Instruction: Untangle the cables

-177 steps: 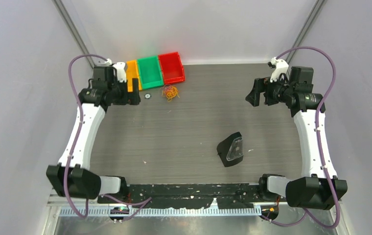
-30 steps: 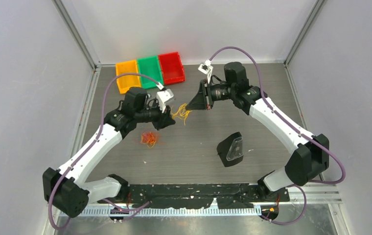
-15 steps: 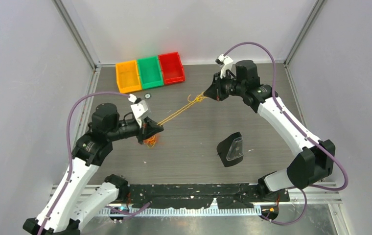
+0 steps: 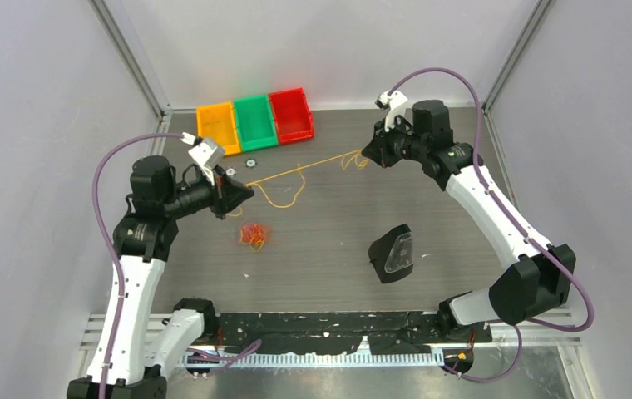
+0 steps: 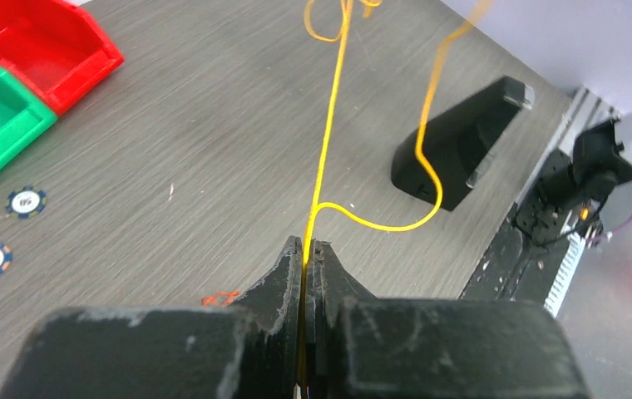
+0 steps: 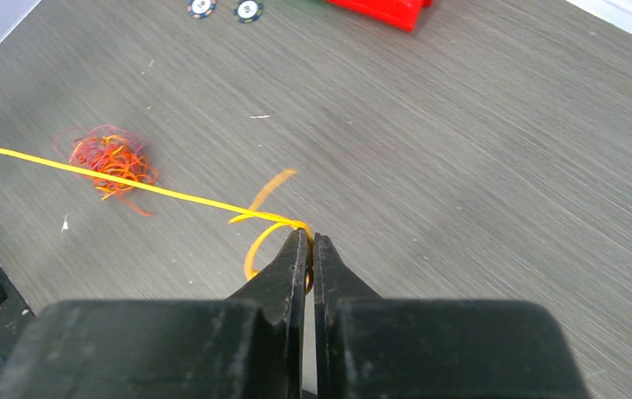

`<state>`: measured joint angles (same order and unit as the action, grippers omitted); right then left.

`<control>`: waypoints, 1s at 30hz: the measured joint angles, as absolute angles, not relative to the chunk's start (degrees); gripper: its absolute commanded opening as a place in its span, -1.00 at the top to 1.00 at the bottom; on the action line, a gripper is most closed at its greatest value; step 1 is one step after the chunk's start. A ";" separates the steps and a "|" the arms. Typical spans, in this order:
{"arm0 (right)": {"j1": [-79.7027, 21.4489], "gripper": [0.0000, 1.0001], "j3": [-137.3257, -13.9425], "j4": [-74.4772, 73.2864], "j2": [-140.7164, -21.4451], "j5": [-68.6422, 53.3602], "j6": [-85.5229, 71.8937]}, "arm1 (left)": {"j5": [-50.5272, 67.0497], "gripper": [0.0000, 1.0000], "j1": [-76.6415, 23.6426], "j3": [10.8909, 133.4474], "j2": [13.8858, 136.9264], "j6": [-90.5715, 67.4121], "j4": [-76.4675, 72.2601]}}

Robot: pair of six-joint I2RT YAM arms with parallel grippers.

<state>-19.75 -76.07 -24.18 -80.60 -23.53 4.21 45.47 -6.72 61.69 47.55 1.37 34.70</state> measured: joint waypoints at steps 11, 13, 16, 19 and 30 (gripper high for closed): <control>-11.44 0.89 -77.14 -25.76 -80.40 -37.21 1.85 | 49.67 1.00 1.34 63.81 51.57 -8.27 29.95; -11.97 0.89 -77.14 -24.73 -80.40 -40.16 -1.87 | 48.10 1.00 -2.28 63.86 51.75 -9.41 27.44; -16.56 0.89 -77.14 -21.39 -80.38 -42.98 -6.68 | 46.28 1.00 -9.67 63.86 53.28 -10.28 24.91; -22.68 0.89 -77.14 -17.52 -80.38 -45.69 -11.49 | 44.49 0.96 -15.49 63.86 55.79 -10.41 22.37; -29.17 0.89 -75.46 -0.45 -80.68 -53.67 -28.93 | 39.83 0.05 -26.30 63.88 63.44 -10.02 16.56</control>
<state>-29.17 -75.46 -0.45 -80.68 -53.67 -28.93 39.83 -26.30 63.88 63.44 -10.02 16.56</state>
